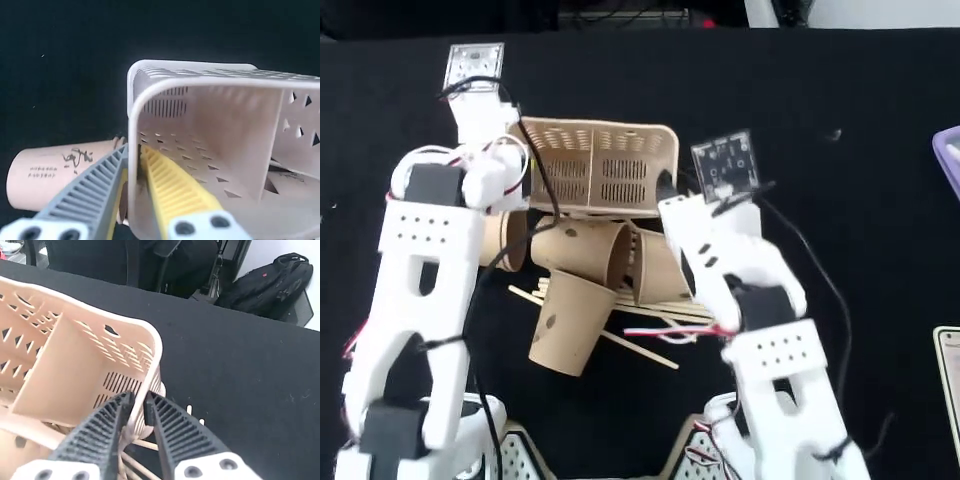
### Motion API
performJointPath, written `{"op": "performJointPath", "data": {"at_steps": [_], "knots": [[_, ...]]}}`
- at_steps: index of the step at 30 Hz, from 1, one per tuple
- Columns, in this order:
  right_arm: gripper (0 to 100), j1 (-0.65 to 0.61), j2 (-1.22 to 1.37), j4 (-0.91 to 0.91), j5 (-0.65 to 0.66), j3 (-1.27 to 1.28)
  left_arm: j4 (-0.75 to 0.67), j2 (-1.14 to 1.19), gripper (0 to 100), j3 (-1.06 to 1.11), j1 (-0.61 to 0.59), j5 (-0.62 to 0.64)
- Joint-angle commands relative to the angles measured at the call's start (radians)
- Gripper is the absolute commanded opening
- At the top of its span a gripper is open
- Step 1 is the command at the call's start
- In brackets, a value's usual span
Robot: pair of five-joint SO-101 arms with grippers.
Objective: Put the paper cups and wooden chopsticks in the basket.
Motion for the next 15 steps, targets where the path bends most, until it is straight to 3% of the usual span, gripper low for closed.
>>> {"op": "performJointPath", "data": {"at_steps": [1,15], "knots": [[1.1,0.023,0.142,-0.035,0.008,-0.194,-0.055,0.074,3,-0.119,-0.056,-0.005],[1.1,0.107,0.670,-0.031,0.006,-0.618,-0.077,0.361,3,-0.423,-0.074,-0.006]]}}
